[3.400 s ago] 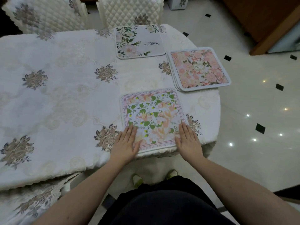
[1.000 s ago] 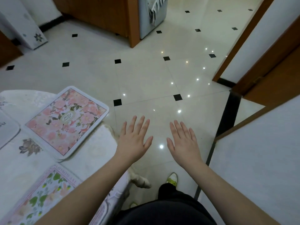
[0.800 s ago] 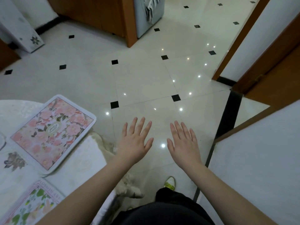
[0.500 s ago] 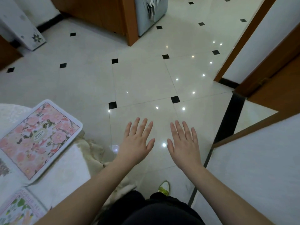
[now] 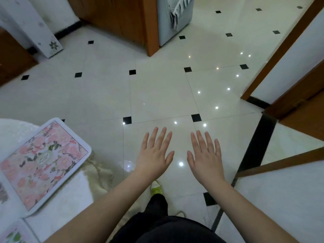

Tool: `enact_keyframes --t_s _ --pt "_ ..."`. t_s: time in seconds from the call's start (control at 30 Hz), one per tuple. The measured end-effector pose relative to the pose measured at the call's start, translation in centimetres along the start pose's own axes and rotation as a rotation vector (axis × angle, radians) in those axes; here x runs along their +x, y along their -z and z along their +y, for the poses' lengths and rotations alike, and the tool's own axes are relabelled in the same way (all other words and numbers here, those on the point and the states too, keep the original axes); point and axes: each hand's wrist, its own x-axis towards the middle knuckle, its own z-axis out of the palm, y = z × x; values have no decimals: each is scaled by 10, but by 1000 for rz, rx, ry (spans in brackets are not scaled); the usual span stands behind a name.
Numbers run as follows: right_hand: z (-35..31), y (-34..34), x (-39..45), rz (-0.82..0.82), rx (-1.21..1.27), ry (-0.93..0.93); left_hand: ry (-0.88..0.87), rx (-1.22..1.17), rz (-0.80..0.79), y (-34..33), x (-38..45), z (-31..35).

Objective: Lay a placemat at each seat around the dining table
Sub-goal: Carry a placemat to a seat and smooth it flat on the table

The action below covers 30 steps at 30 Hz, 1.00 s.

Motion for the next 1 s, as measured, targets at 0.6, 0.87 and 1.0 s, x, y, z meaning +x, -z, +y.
enact_keyframes --t_s 0.6,0.87,1.0 --pt "-81 -7 181 4 -47 127 69 -13 67 -14 114 -154" --pt "-105 -14 256 21 -17 211 199 -32 89 -15 151 -199" --pt "-122 -29 297 -35 33 282 261 -18 48 -21 166 -219"
